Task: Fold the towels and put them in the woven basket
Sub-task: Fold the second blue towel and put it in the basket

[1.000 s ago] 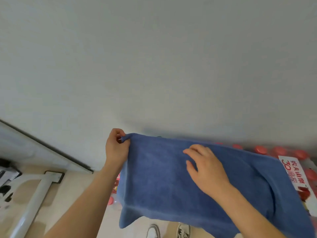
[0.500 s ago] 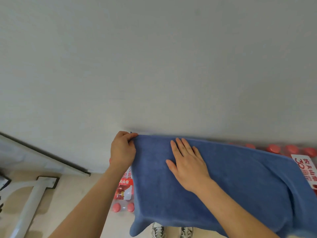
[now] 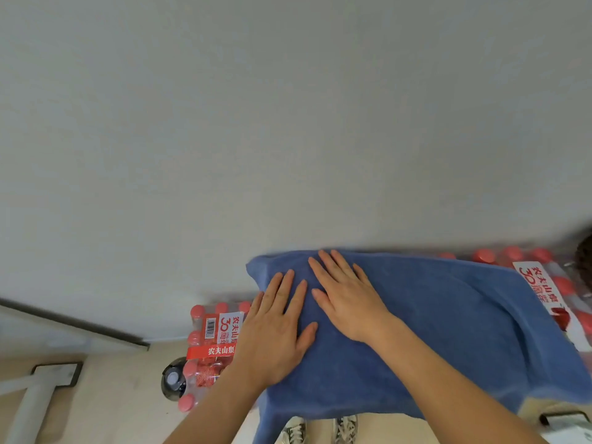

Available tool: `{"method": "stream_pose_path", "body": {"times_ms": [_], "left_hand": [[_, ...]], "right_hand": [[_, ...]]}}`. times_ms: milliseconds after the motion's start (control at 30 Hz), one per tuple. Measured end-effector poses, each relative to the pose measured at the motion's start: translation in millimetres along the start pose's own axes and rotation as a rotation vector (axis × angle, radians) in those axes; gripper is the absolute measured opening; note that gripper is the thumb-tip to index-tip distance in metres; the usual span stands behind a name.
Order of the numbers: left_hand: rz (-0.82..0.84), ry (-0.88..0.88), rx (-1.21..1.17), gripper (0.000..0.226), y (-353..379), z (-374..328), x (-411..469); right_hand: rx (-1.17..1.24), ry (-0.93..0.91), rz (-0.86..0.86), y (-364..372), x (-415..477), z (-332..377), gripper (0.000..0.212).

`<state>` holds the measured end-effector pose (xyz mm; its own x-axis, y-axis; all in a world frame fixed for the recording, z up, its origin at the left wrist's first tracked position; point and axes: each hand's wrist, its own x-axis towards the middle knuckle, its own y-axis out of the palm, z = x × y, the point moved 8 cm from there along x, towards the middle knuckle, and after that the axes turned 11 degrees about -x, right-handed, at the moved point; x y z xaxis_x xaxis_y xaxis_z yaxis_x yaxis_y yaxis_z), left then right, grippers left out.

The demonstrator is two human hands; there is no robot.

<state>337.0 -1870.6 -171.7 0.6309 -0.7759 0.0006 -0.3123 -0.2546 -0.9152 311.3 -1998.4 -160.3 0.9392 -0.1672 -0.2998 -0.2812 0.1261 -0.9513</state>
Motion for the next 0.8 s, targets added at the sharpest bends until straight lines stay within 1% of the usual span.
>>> {"method": "stream_pose_path", "body": {"times_ms": [167, 233, 300, 400, 467, 567, 667, 733, 800], "left_hand": [[0.013, 0.0, 0.1, 0.067, -6, -6, 0], [0.018, -0.021, 0.118, 0.064, -10, -12, 3], [0.017, 0.037, 0.114, 0.059, -12, -31, 9], [0.089, 0.158, 0.077, 0.054, 0, -62, 15], [0.172, 0.136, 0.091, 0.054, 10, -67, 18], [0.208, 0.098, 0.186, 0.053, 7, -78, 26], [0.257, 0.13, 0.279, 0.042, 1, -111, 45], [0.243, 0.223, 0.237, 0.029, 0, -149, 60], [0.235, 0.308, 0.111, 0.019, 5, -188, 71]], "right_hand": [[0.003, 0.221, -0.036, -2, -40, -27, 0.065], [-0.009, 0.351, -0.057, -3, -72, -48, 0.066], [-0.027, 0.498, -0.057, 0, -107, -70, 0.067], [-0.052, 0.693, -0.018, 9, -148, -94, 0.069], [-0.026, 0.782, 0.008, 18, -165, -104, 0.07], [0.04, 0.824, 0.053, 33, -178, -114, 0.068], [0.13, 0.764, 0.063, 40, -182, -120, 0.066], [0.23, 0.731, -0.015, 36, -188, -130, 0.061], [0.283, 0.755, -0.209, 24, -201, -146, 0.055]]}}
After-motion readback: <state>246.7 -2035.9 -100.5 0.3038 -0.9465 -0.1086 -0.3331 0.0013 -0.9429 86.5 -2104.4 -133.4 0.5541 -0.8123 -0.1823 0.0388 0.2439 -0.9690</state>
